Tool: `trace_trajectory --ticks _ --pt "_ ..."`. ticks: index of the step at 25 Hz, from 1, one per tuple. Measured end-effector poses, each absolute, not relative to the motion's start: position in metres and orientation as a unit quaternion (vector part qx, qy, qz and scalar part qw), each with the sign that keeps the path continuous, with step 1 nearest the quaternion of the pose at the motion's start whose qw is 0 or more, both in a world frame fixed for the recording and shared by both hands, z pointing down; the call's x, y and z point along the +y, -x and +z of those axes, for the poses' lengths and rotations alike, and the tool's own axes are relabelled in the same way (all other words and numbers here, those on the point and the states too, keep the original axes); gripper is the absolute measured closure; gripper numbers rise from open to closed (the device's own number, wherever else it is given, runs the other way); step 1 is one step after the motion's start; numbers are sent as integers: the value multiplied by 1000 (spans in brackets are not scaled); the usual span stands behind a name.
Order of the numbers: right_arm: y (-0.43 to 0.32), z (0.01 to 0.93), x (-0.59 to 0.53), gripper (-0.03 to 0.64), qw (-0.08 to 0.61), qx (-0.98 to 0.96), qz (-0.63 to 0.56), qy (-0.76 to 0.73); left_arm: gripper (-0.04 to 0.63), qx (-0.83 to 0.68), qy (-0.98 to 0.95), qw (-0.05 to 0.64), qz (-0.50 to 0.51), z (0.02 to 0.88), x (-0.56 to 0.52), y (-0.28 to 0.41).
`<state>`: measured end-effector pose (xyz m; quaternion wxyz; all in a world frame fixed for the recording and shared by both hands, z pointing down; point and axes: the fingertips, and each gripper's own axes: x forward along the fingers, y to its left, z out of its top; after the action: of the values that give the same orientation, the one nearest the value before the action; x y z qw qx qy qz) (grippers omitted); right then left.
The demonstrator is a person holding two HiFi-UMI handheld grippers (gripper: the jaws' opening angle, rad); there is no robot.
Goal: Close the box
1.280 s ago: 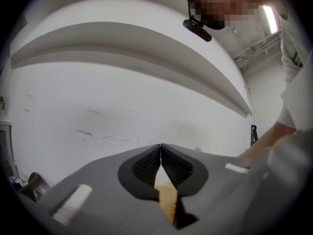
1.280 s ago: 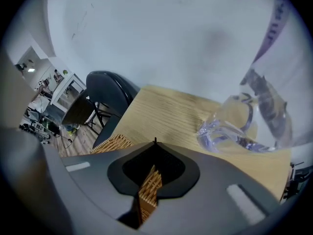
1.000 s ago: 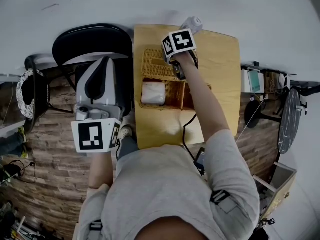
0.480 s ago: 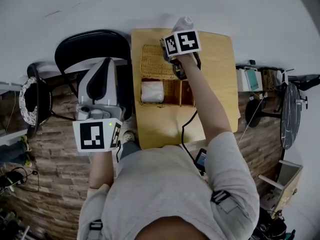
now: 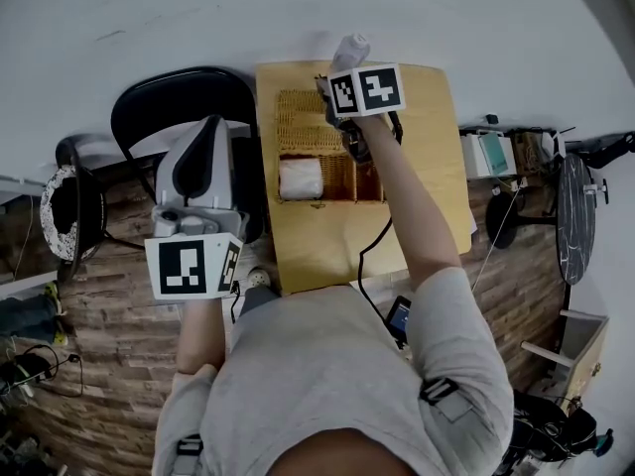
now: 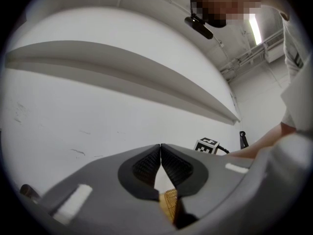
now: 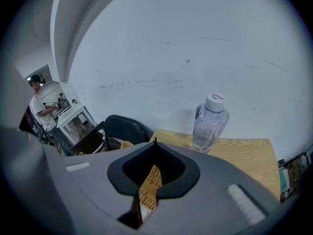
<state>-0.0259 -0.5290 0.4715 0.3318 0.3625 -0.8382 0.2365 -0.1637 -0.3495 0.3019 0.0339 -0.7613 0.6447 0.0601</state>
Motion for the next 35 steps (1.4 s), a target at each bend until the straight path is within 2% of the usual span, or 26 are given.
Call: trace_trajectory --ticks 18,35 --pt "6 429 -456 603 290 -852 206 -383 537 606 791 52 71 284 -302 142" --pt "-8 437 -385 603 281 -849 208 -397 537 581 808 66 71 279 -250 136"
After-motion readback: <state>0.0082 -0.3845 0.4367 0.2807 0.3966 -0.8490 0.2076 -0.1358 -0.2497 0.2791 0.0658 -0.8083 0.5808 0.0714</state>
